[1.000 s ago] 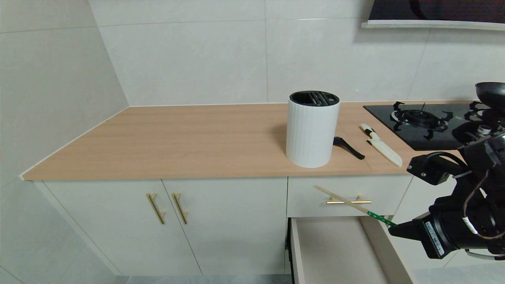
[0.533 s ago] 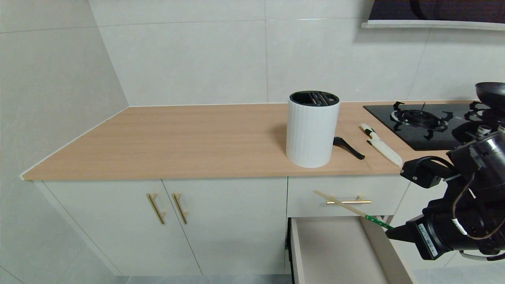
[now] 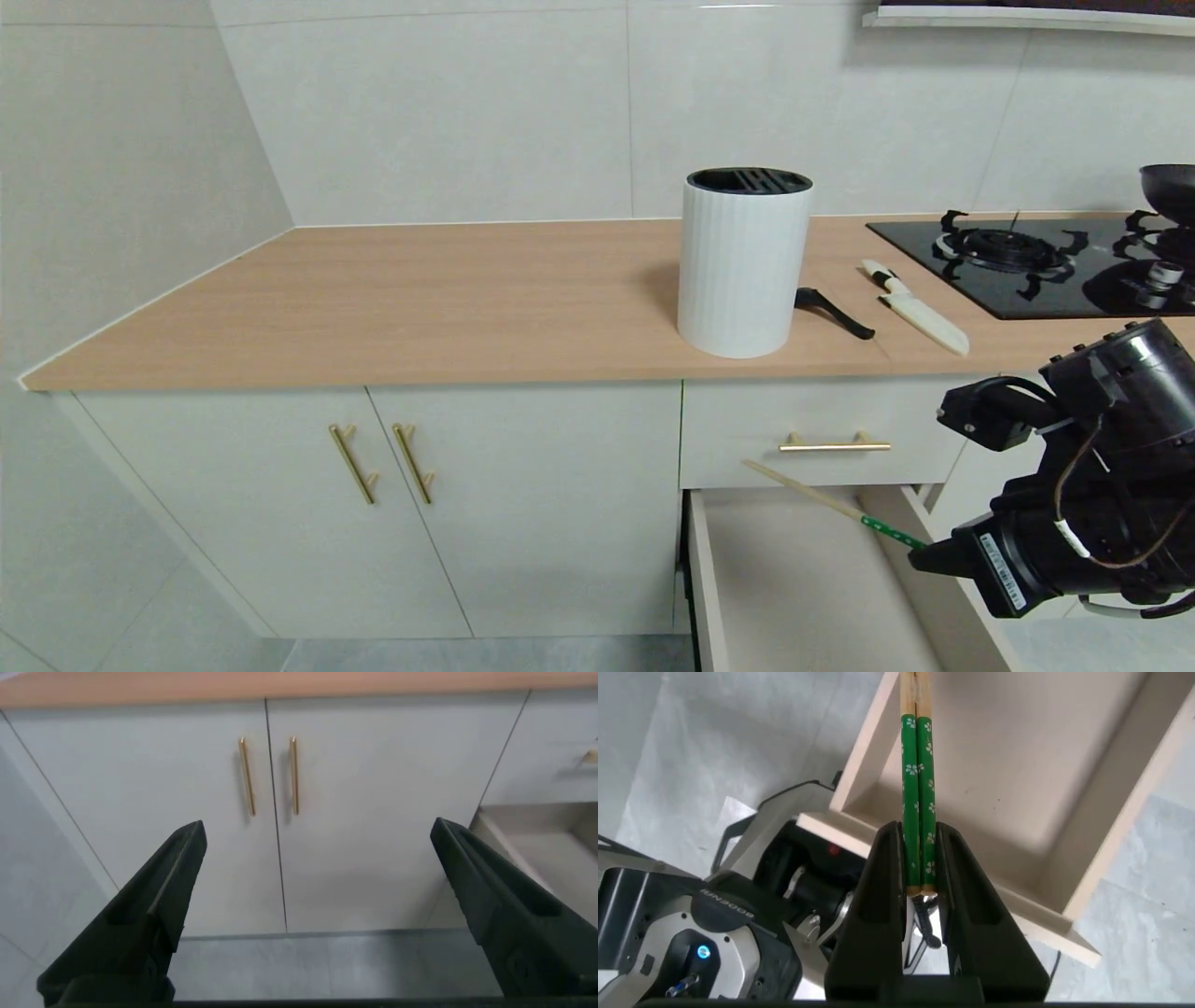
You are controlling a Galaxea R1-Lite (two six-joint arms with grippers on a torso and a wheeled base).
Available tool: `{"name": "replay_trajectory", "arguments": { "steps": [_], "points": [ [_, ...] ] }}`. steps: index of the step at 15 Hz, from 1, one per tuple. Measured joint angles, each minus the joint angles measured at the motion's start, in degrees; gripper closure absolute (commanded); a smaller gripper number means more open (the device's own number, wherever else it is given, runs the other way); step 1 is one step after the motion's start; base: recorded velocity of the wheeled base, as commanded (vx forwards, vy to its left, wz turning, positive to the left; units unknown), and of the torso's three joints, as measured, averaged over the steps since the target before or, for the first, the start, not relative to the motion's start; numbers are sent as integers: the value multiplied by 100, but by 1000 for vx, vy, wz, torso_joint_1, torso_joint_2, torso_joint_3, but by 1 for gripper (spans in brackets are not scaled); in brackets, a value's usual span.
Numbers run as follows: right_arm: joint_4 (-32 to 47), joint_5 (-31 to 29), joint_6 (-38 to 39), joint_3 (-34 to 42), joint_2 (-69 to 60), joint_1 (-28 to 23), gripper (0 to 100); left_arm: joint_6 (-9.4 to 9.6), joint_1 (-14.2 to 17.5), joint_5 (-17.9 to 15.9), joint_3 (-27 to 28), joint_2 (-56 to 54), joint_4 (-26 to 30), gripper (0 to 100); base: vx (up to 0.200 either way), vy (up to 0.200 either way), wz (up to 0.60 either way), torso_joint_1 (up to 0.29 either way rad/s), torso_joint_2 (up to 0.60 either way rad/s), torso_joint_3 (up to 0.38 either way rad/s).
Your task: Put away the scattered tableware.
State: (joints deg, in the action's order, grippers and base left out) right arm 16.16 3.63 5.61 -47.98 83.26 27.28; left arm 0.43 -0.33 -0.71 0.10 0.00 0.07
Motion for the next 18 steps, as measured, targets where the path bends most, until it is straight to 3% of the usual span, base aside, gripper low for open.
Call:
{"name": "replay_trajectory", "arguments": {
  "steps": [13,18],
  "points": [
    [0,2,2,-2,155,0,100,1,-2,2,0,0,-2,0,0,0,0,-148,458,304],
    [-2,4,2,0,179,5,100,1,-2,2,0,0,2,0,0,0,0,-19,83,59]
  ]
}}
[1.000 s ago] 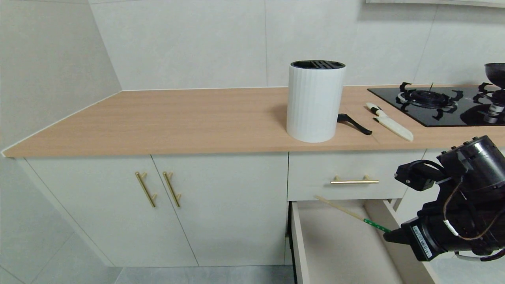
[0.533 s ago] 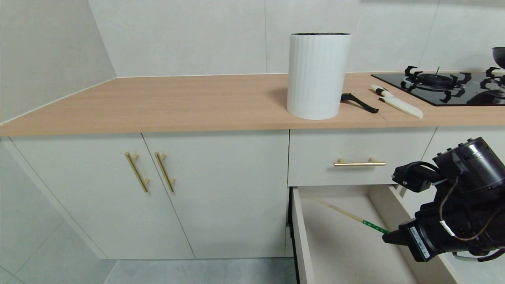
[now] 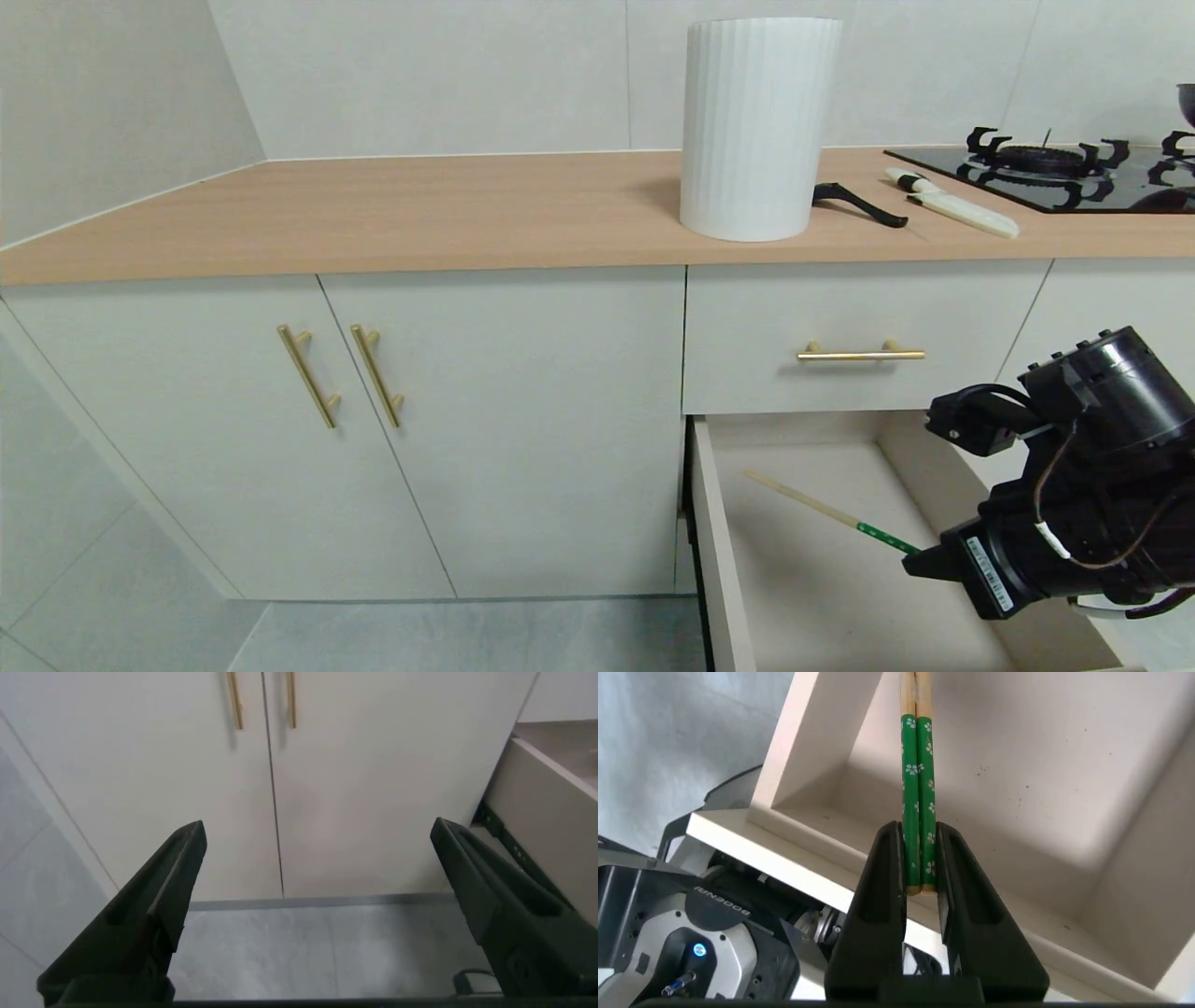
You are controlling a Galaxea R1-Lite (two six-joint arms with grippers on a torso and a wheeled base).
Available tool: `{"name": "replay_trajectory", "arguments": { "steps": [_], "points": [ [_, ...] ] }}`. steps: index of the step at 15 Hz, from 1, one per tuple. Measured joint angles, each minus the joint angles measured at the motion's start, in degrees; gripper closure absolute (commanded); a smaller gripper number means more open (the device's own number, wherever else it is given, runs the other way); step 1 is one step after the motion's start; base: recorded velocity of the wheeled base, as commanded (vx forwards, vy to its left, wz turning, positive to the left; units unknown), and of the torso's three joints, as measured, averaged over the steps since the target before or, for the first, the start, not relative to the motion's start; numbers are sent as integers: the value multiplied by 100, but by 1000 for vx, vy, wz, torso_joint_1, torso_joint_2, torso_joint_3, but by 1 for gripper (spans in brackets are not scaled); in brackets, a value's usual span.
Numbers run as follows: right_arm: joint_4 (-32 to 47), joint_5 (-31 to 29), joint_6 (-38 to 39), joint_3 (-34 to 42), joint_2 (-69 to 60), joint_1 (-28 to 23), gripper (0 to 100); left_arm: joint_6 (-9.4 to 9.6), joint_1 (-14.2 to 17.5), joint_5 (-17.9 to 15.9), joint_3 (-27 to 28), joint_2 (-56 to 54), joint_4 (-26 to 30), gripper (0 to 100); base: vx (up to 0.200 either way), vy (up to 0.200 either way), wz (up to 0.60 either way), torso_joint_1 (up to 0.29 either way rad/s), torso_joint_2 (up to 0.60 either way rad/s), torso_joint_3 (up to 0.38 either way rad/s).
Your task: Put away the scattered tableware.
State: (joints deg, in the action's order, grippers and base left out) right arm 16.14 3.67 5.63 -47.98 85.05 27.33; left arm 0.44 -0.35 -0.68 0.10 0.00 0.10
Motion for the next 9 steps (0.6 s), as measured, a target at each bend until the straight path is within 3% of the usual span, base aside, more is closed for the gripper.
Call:
{"name": "replay_trajectory", "arguments": {
  "steps": [4,9],
  "points": [
    [-202,-105,0,-20,150,0,100,0,0,-2,0,0,0,0,0,0,0,0,0,0],
    [-957,-768,219,-151,1101,-5,100,0,0,-2,0,0,-2,0,0,0,0,0,0,0]
  ]
}}
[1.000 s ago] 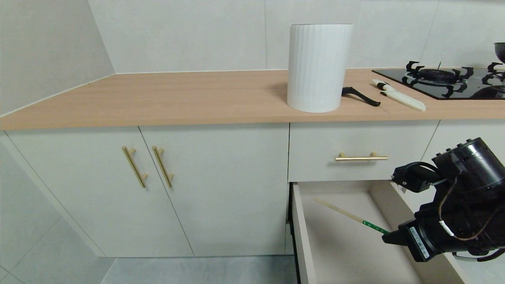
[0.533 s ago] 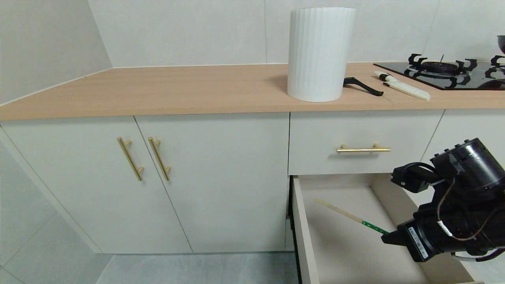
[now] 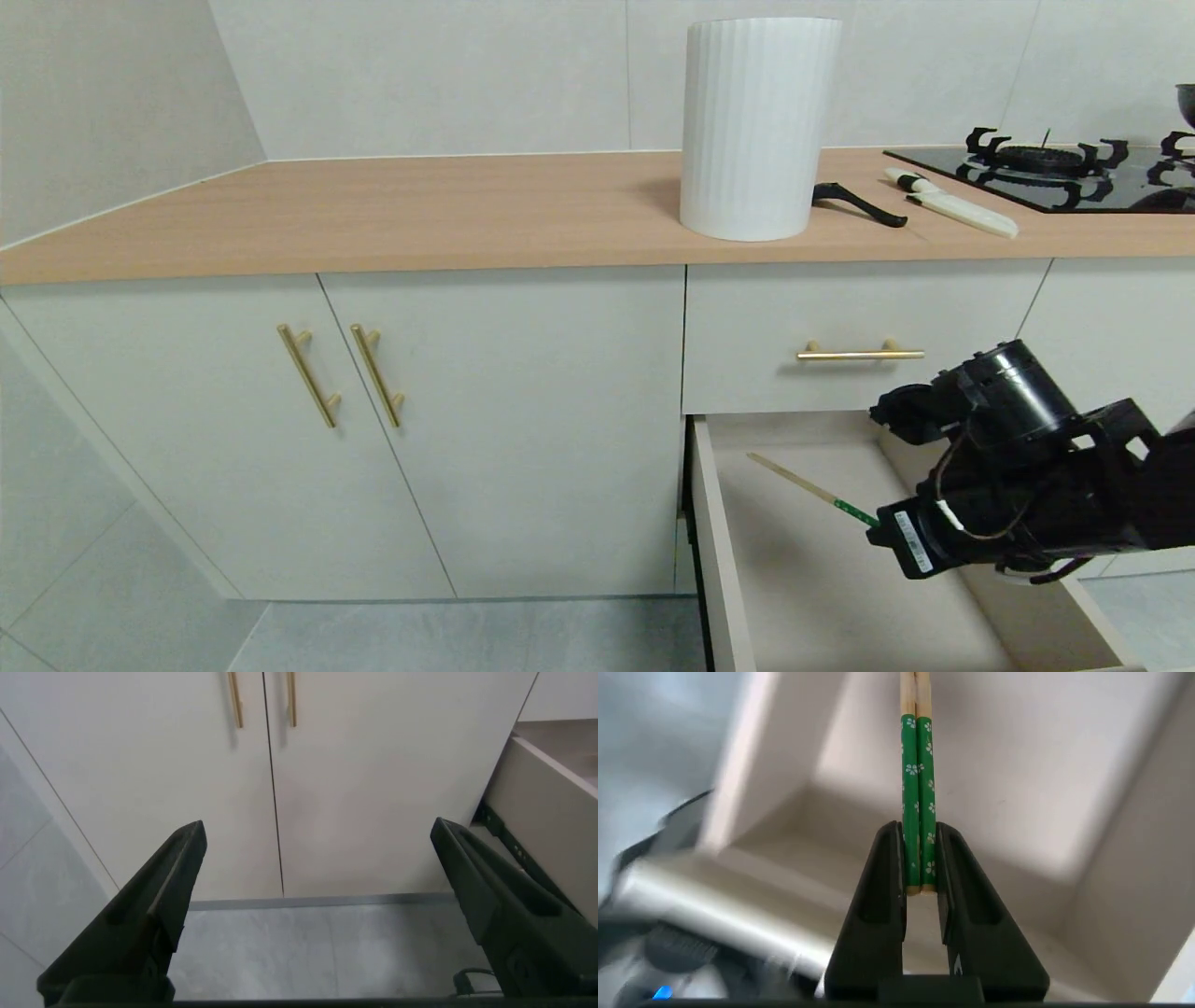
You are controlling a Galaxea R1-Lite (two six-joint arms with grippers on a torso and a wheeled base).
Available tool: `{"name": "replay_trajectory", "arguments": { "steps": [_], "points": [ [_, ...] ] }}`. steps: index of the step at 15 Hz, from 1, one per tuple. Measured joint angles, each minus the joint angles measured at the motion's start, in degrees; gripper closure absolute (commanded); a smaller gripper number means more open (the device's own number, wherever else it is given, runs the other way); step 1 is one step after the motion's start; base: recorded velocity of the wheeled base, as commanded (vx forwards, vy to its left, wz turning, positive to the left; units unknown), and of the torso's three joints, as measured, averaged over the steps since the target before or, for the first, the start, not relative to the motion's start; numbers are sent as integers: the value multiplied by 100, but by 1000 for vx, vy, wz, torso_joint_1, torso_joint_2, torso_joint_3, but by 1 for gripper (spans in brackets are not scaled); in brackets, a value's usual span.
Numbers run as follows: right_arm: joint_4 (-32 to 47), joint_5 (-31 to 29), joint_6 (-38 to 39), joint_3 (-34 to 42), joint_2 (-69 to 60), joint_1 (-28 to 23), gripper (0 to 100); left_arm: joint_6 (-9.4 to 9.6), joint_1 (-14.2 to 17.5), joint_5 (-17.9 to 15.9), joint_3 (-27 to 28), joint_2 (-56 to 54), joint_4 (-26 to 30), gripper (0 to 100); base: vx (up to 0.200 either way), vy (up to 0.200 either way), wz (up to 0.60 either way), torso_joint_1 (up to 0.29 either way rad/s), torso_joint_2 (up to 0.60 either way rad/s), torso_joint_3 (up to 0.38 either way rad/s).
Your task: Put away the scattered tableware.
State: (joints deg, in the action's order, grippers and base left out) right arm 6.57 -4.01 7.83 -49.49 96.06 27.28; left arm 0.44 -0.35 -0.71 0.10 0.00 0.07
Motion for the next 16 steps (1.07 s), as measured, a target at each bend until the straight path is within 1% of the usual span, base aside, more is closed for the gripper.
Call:
{"name": "replay_trajectory", "arguments": {
  "steps": [2,4,7,10,12,16],
  "points": [
    [-414,-63,315,-102,460,0,100,0,2,0,0,0,2,0,0,0,0,0,0,0],
    [-979,-189,422,-146,907,0,100,0,2,2,0,0,2,0,0,0,0,0,0,0],
    [-1882,-560,697,-161,1626,35,100,0,0,2,0,0,2,0,0,0,0,0,0,0],
    [-2726,-1011,809,-168,2317,116,100,0,0,0,0,0,2,0,0,0,0,0,0,0],
    [-2989,-1103,870,-163,2665,143,100,0,0,2,0,0,2,0,0,0,0,0,0,0],
    [-3021,-1147,886,-157,3060,221,100,0,2,0,0,0,2,0,0,0,0,0,0,0]
  ]
}}
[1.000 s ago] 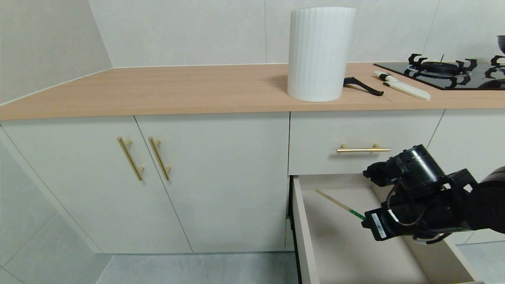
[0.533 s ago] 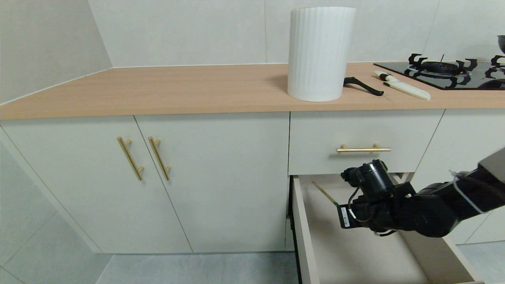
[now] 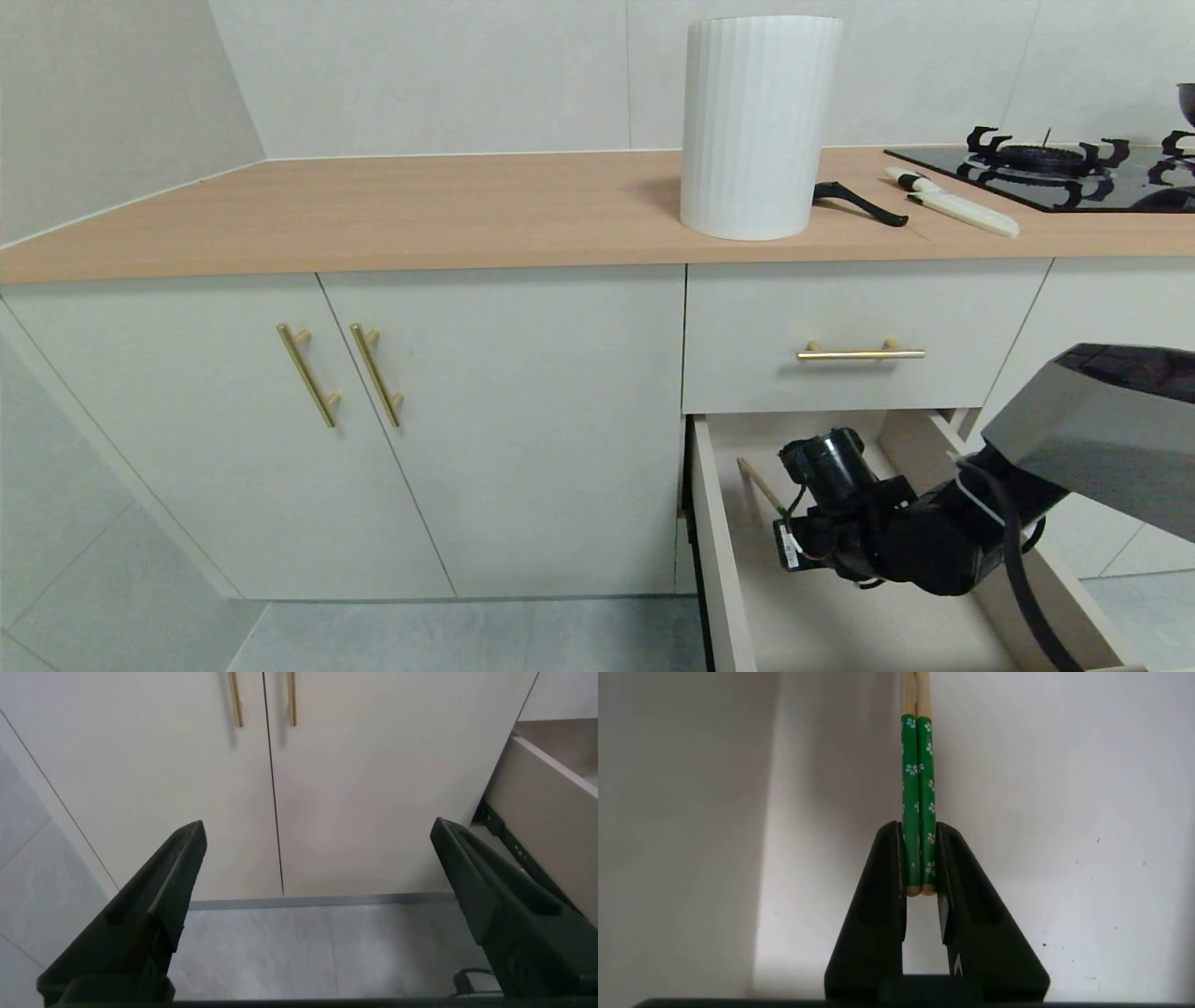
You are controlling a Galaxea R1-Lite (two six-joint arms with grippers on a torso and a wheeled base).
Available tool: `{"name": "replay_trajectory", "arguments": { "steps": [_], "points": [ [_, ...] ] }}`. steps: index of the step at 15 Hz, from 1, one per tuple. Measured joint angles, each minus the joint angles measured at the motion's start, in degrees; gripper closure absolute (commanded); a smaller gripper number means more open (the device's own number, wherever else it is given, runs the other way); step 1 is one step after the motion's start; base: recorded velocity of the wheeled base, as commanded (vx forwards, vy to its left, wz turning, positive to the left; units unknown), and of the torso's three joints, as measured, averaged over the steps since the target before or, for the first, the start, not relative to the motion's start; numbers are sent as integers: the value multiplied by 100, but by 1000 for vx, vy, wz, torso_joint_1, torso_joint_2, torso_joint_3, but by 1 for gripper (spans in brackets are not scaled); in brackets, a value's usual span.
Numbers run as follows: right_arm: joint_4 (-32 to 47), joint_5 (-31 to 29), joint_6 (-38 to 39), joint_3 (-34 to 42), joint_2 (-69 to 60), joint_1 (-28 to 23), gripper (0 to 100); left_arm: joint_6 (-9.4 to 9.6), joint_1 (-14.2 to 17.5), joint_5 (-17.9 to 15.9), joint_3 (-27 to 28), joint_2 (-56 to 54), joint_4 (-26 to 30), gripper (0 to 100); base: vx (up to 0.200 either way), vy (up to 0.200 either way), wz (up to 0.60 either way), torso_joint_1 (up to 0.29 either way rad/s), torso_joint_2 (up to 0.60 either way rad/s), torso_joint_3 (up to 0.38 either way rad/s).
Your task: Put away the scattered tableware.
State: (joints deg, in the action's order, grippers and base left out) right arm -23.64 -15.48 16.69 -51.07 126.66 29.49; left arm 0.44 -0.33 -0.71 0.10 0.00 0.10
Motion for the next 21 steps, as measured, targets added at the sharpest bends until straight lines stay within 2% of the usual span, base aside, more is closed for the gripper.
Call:
{"name": "replay_trajectory", "arguments": {
  "steps": [16,17,21],
  "points": [
    [-193,-336,2,-102,945,133,100,0,-2,0,0,0,0,0,0,0,0,0,0,0],
    [-193,-340,2,-105,950,133,0,-1,-2,0,0,0,0,0,0,0,0,0,0,0],
    [-193,-343,2,-107,958,133,0,0,-2,0,0,0,0,0,0,0,0,0,0,0]
  ]
}}
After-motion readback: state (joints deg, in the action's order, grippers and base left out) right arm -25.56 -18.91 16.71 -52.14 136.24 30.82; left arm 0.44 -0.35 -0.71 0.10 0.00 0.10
